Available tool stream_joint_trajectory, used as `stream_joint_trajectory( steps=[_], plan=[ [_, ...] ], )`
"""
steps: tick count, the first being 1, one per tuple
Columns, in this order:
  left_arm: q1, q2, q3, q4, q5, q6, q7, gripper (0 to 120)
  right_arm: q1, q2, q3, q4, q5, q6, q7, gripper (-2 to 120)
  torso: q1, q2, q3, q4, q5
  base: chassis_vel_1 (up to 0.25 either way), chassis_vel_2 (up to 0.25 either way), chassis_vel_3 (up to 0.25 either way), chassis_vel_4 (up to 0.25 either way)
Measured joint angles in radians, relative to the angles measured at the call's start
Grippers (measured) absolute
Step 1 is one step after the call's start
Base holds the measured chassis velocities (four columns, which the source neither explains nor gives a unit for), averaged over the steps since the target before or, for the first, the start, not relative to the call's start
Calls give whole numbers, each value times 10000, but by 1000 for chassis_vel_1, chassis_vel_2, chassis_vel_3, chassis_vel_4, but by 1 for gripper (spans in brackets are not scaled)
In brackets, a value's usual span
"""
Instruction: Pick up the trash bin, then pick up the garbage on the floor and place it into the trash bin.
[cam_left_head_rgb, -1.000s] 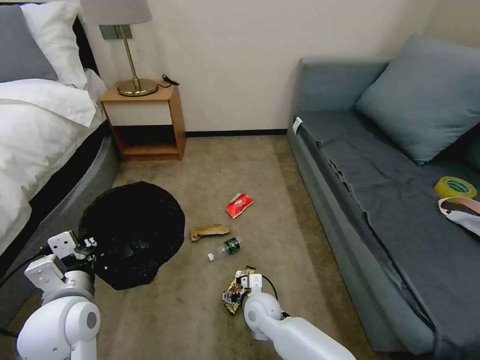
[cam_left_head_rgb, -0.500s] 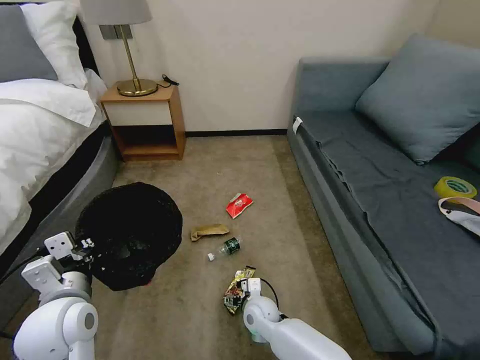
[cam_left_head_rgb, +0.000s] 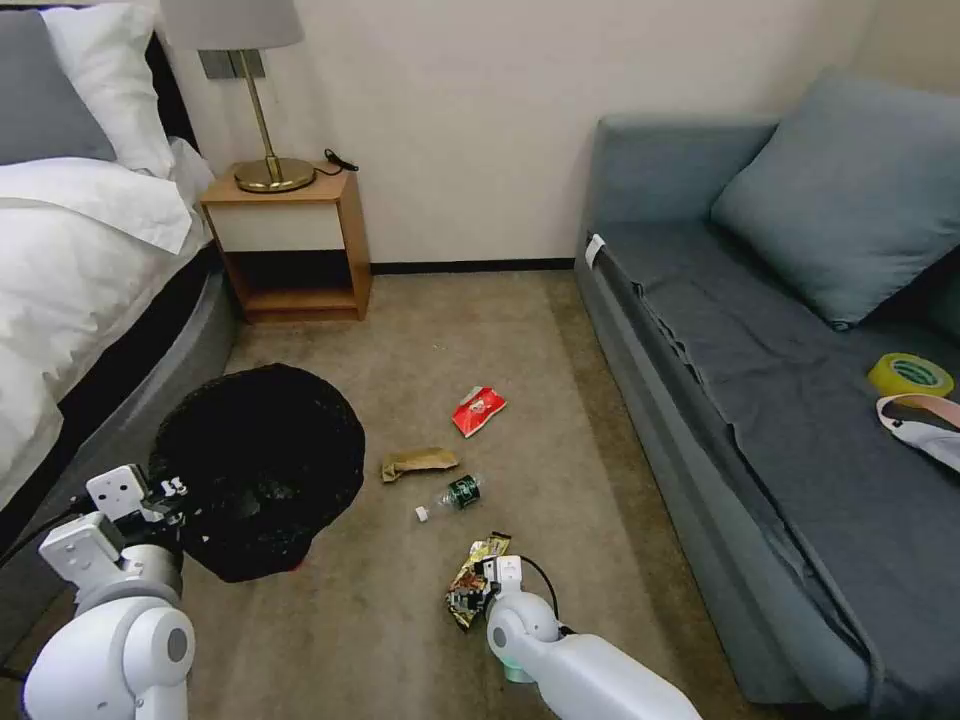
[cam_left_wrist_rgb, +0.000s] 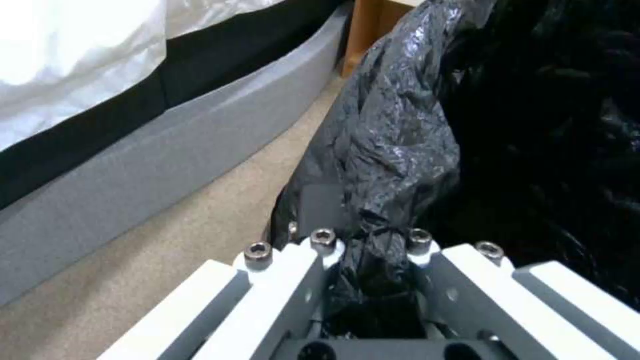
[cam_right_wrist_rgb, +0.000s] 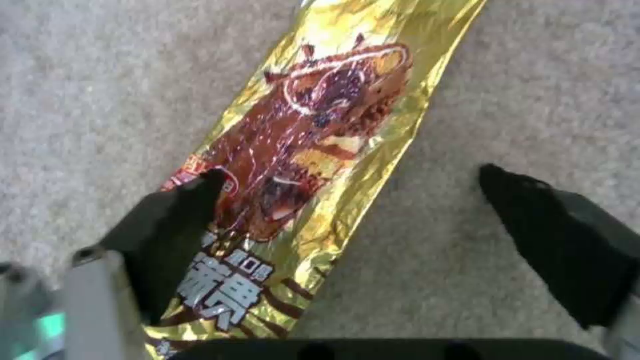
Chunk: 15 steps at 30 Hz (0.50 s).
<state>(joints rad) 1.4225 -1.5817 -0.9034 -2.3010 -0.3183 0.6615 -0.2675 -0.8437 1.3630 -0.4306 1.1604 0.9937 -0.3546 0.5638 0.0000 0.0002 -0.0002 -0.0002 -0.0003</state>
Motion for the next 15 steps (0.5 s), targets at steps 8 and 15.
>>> stream_joint_trajectory(
  steps=[8, 15],
  plan=[
    [-23, -2, 14, 10, 15, 5, 3, 3, -21, -7, 61, -41, -41, 73, -83, 79, 0, 2, -1, -4, -3, 0, 0, 0, 0],
    [-49, -13, 33, 41, 53, 8, 9, 3, -75, -25, 61, -36, -55, 99, -155, 65, -1, 2, -1, -6, -4, 0, 0, 0, 0]
  ],
)
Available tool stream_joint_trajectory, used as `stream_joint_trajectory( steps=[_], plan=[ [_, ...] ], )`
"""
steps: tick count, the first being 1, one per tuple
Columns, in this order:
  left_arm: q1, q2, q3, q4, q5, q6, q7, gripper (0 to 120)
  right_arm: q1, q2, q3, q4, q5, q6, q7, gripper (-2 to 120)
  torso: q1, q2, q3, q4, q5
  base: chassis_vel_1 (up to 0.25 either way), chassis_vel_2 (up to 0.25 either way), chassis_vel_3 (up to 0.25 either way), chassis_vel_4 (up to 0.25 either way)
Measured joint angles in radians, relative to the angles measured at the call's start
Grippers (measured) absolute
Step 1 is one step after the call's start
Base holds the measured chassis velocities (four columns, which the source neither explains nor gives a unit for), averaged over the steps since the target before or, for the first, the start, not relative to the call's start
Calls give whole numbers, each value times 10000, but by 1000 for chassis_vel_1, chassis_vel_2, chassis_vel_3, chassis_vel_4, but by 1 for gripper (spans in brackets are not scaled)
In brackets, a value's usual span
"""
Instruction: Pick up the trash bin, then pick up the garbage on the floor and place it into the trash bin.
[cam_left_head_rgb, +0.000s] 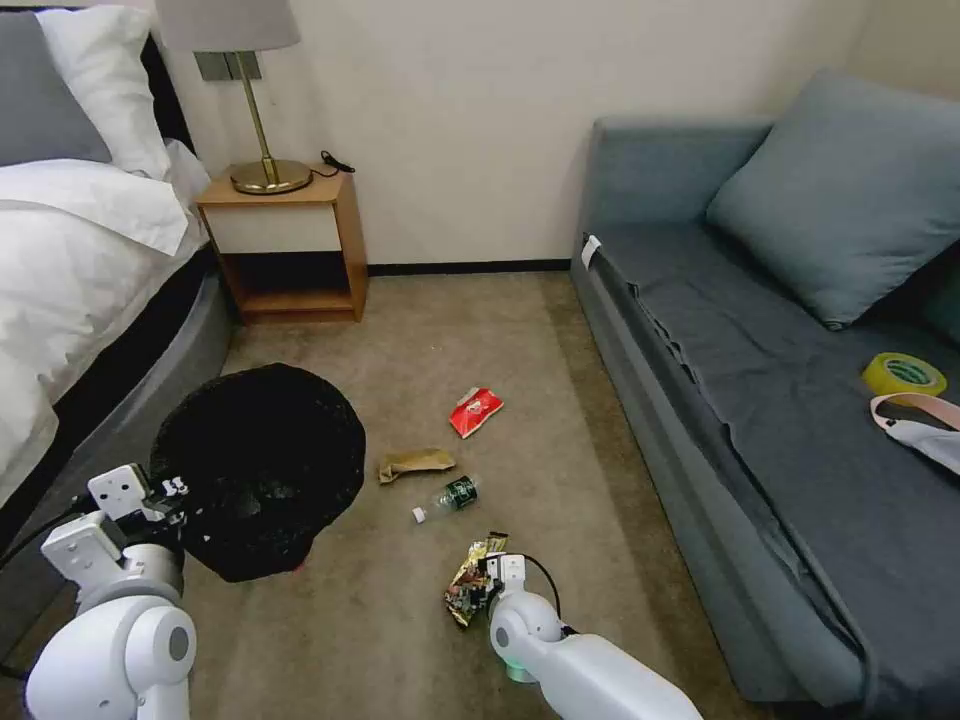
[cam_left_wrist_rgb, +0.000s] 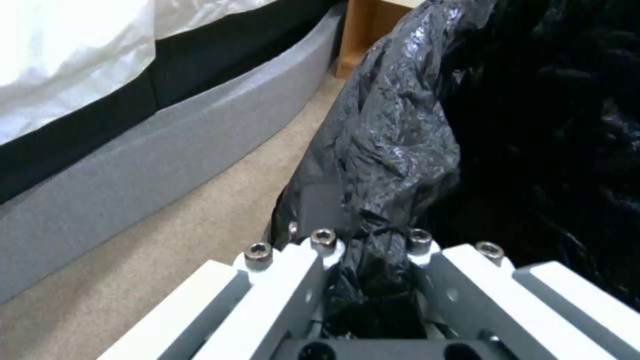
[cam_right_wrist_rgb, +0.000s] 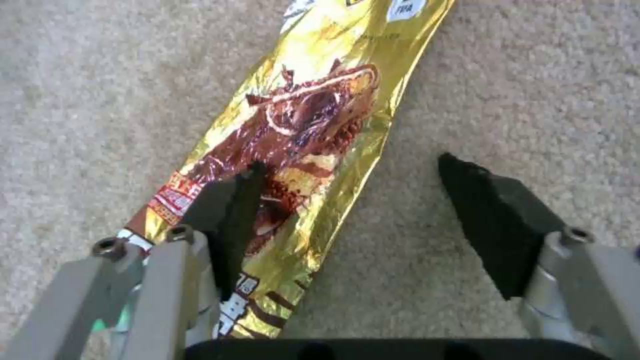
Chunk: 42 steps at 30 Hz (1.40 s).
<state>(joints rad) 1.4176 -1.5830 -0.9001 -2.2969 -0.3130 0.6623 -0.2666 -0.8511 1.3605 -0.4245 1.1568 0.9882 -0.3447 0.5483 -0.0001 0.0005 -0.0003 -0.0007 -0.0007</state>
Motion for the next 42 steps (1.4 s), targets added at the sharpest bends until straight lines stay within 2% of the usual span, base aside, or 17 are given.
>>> stream_joint_trajectory(
  steps=[4, 12, 13, 14, 15, 17, 18, 19, 20, 21, 22, 26, 42],
  plan=[
    [-13, -19, 14, 36, 41, 1, 2, 3, -56, 12, 0, -10, -18, 34, -50, 62, 0, 0, 0, 0, -2, 0, 0, 0, 0],
    [-74, -83, 48, 259, 270, -93, 51, 3, -222, -35, -43, 54, -36, 337, -373, 42, 0, -4, 2, 0, -4, 0, 0, 0, 0],
    [-81, -94, 59, 284, 283, -106, 83, 3, -248, -33, -105, 149, -24, 370, -525, 39, 1, -6, 3, 20, 23, 0, 0, 0, 0],
    [-81, -94, 59, 284, 283, -106, 83, 3, -248, -33, -105, 149, -24, 370, -525, 39, 1, -6, 3, 20, 23, 0, 0, 0, 0],
    [-84, -93, 59, 297, 304, -117, 100, 3, -276, -41, -151, 183, -12, 417, -592, 36, 1, -7, 5, 23, 42, 0, 0, 0, 0],
    [-85, -100, 32, 319, 349, -153, 68, 3, -278, -81, -156, 208, -6, 448, -608, 30, 1, -7, 4, 24, 9, 0, 0, 0, 0],
    [-80, -100, 36, 331, 353, -151, 69, 3, -284, -100, -173, 272, 9, 471, -620, 25, 1, -7, 4, 18, 9, 0, 0, 0, 0],
    [-80, -100, 36, 331, 353, -151, 69, 3, -284, -100, -173, 272, 9, 471, -620, 25, 1, -7, 4, 18, 9, 0, 0, 0, 0],
    [-77, -101, 42, 330, 348, -151, 111, 3, -307, -92, -216, 356, 50, 468, -672, 22, 1, -8, 4, 21, 29, 0, 0, 0, 0],
    [-73, -97, 36, 331, 348, -155, 102, 3, -320, -102, -260, 404, 54, 470, -675, 18, 2, -8, 7, 20, 34, 0, 0, 0, 0],
    [-74, -98, 18, 336, 353, -165, 83, 3, -311, -134, -249, 442, 64, 469, -675, 13, 1, -8, 6, 21, 14, 0, 0, 0, 0],
    [-78, -98, 20, 373, 351, -166, 86, 3, -304, -170, -291, 574, 59, 492, -662, 1, 1, -8, 6, 14, 15, 0, 0, 0, 0],
    [-125, -74, 50, 454, 349, -185, 110, 3, -186, -506, -255, 1139, -104, 739, -575, 0, 1, -7, 4, 8, 8, 0, 0, 0, 0]
  ],
)
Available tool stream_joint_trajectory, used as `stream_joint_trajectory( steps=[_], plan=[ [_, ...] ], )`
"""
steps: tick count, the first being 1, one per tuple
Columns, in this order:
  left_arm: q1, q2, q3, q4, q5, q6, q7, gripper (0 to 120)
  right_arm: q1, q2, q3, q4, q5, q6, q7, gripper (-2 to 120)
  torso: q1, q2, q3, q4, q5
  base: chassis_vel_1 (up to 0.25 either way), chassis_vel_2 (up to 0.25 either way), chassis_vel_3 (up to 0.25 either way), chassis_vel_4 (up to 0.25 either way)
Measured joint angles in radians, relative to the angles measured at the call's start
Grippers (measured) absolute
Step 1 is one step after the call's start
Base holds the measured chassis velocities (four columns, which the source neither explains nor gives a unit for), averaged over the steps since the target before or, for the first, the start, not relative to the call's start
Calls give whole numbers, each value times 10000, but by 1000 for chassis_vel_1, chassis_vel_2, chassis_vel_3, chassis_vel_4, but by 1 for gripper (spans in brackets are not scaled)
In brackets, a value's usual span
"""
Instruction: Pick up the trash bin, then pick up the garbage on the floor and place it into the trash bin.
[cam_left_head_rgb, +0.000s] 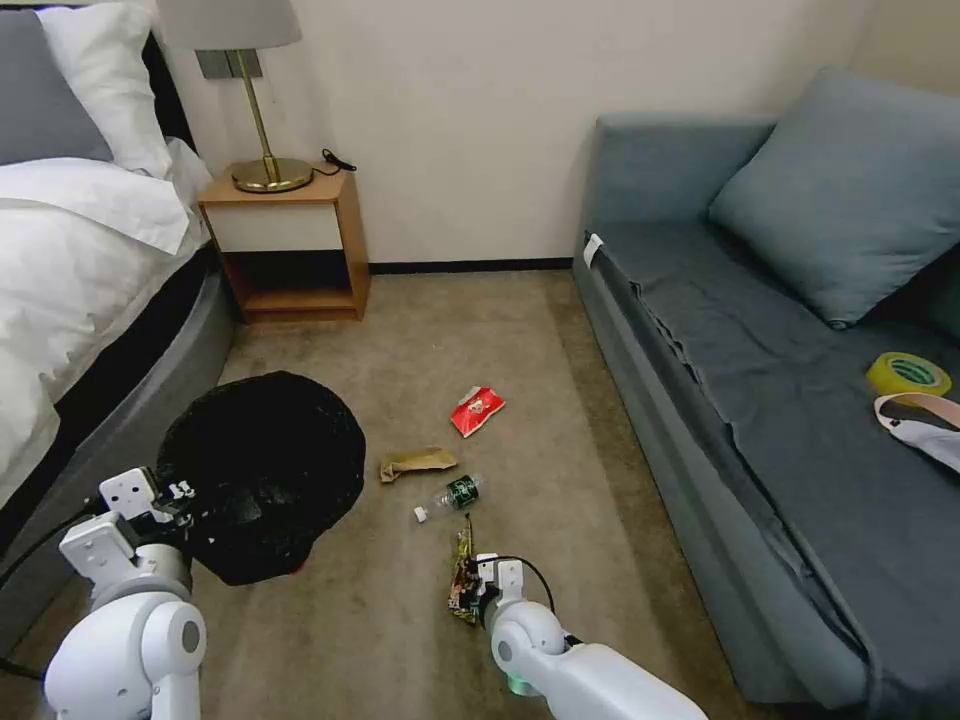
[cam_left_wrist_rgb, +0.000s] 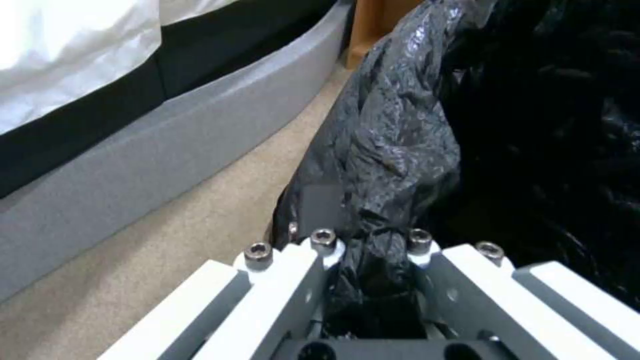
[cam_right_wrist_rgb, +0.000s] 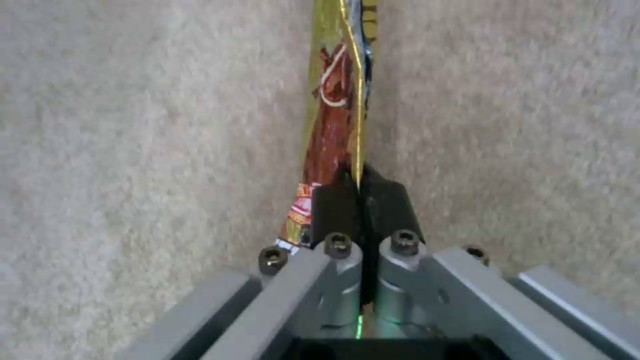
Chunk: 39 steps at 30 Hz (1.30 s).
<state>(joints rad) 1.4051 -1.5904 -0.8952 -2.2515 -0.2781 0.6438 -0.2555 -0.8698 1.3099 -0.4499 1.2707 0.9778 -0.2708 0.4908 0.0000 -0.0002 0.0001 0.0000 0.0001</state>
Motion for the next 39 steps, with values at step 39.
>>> stream_joint_trajectory(
  steps=[39],
  plan=[
    [453, 77, 687, 260, 311, -108, -44, 3, 1790, -2294, 911, 6570, 1639, -87, 865, 0, 0, 2, -1, -1, -2, 0, 0, 0, 0]
  ],
)
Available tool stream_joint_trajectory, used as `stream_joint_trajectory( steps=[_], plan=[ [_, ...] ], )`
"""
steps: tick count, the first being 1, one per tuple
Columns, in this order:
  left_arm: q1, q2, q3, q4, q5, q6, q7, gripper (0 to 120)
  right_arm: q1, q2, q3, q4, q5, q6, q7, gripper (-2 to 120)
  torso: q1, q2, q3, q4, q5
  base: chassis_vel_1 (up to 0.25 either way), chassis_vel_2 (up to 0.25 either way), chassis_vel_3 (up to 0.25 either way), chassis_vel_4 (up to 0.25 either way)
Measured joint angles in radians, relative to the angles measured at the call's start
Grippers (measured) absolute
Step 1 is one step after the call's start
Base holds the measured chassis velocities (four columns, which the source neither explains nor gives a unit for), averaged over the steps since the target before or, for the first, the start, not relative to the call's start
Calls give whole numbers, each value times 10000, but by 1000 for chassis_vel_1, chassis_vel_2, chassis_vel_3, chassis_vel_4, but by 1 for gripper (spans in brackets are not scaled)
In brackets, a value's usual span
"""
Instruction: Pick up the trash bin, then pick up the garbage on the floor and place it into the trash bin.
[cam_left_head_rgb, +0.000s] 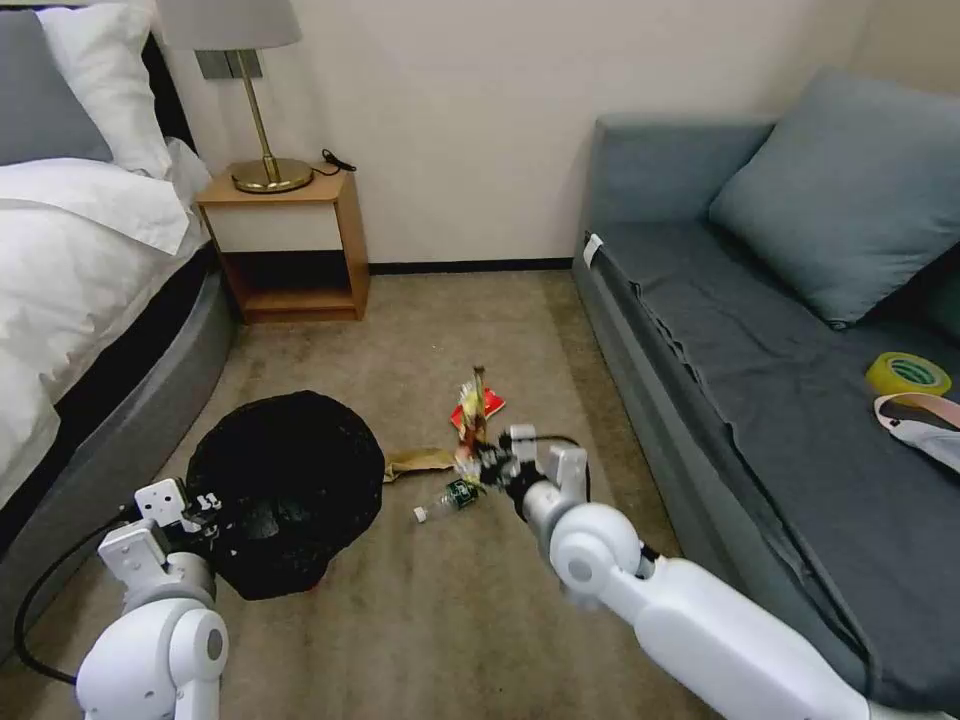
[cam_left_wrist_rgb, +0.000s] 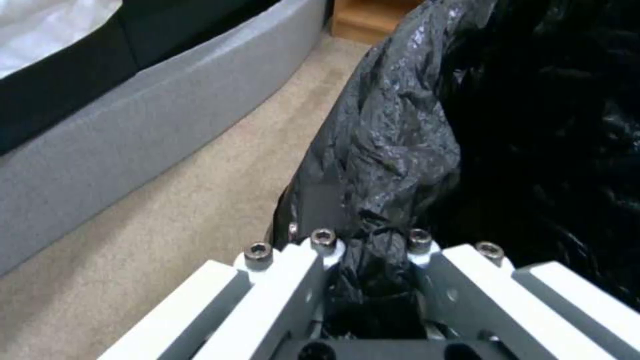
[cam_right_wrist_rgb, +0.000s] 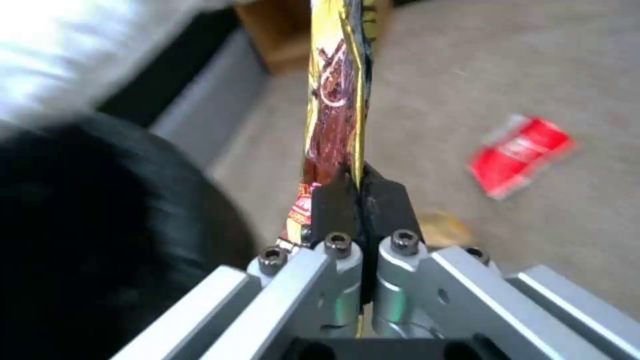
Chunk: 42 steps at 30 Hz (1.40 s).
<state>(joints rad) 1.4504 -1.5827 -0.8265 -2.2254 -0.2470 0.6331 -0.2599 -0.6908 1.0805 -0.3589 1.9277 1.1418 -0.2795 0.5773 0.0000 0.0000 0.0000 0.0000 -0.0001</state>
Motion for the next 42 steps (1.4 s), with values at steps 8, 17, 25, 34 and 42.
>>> stream_joint_trajectory(
  steps=[8, 17, 25, 34, 42],
  plan=[
    [38, -86, 111, 34, 106, -11, -7, 3, 812, 901, -964, 644, 690, -65, 645, 0, 0, 1, 0, 1, 0, 0, 0, 0, 0],
    [33, -238, 186, 30, 206, -14, -24, 3, 1379, 1761, -2441, 302, 760, -143, 844, 0, 0, 0, 0, 0, -1, 0, 0, 0, 0],
    [72, -253, 396, -109, 388, -26, -25, 3, 1848, 2409, -3880, -853, 177, -75, 1179, 0, 0, 0, 0, 1, 0, 0, 0, 0, 0],
    [132, -259, 446, -270, 412, -28, -20, 3, 2145, 2586, -4250, -1328, -207, -119, 1200, 1, 0, 0, 0, 0, 0, 0, 0, 0, 0],
    [139, -259, 395, -273, 400, -39, -14, 3, 2159, 2611, -4311, -1347, -342, -154, 1189, 28, 0, 1, 0, 1, 0, 0, 0, 0, 0]
  ],
)
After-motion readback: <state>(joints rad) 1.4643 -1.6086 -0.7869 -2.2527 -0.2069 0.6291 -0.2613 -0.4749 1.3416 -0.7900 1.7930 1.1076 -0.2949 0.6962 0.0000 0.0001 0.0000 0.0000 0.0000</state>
